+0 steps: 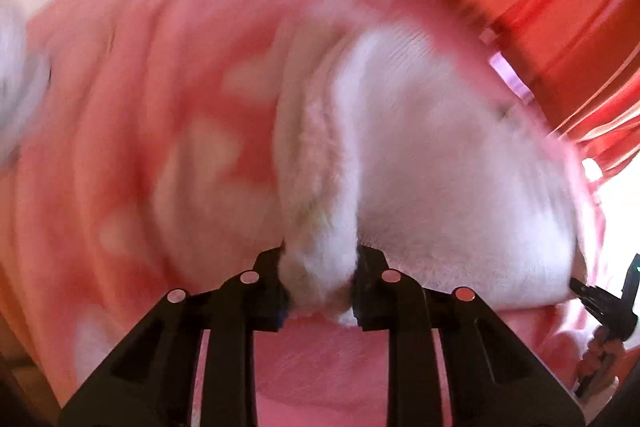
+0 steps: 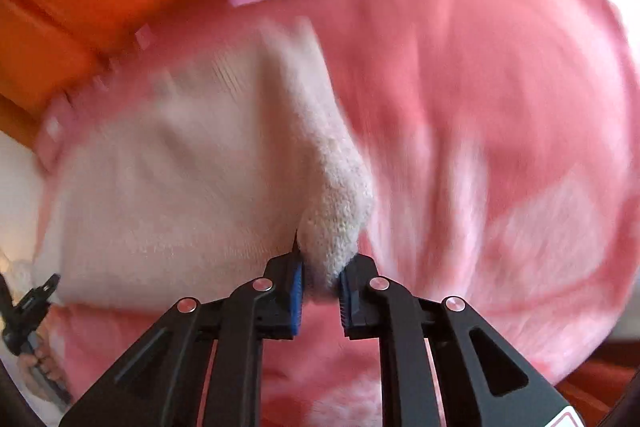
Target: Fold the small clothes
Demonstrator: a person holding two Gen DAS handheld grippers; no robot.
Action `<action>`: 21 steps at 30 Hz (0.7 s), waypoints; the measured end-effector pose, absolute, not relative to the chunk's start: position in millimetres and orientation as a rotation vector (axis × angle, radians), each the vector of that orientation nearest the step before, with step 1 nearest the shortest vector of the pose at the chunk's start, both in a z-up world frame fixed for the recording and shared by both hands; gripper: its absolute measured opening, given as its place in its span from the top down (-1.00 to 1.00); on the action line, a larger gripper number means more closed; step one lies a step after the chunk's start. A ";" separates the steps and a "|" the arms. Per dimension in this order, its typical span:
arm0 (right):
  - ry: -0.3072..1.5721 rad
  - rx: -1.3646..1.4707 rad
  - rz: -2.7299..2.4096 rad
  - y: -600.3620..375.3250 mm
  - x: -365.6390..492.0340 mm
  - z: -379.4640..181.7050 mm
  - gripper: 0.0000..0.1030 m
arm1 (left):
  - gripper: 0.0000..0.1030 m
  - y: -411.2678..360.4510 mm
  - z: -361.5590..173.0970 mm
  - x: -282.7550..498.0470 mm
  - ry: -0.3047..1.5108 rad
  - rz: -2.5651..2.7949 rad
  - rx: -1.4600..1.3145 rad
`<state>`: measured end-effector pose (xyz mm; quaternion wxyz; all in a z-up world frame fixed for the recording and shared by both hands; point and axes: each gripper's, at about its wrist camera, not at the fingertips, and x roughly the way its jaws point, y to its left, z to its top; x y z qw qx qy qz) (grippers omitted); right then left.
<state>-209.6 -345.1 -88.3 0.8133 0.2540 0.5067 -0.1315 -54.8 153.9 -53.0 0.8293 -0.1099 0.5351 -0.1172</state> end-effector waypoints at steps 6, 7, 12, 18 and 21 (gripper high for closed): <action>0.932 0.496 -0.351 -353.4 -228.0 -41.8 0.43 | 0.36 143.7 4.0 -68.5 0.997 -0.251 -0.131; 0.892 0.507 -0.358 -359.7 -229.4 -35.0 0.31 | 0.19 144.0 20.1 -67.9 0.948 -0.246 -0.127; 0.755 0.533 -0.300 -375.5 -189.4 -18.9 0.05 | -0.46 130.4 49.7 -19.9 0.831 -0.287 -0.223; 0.789 0.510 -0.291 -378.3 -97.1 -53.4 -0.07 | -0.75 90.2 -26.8 68.8 0.986 -0.231 -0.276; 0.839 0.567 -0.277 -384.0 -78.1 -73.9 -0.02 | -0.45 90.1 -47.4 77.9 0.976 -0.201 -0.268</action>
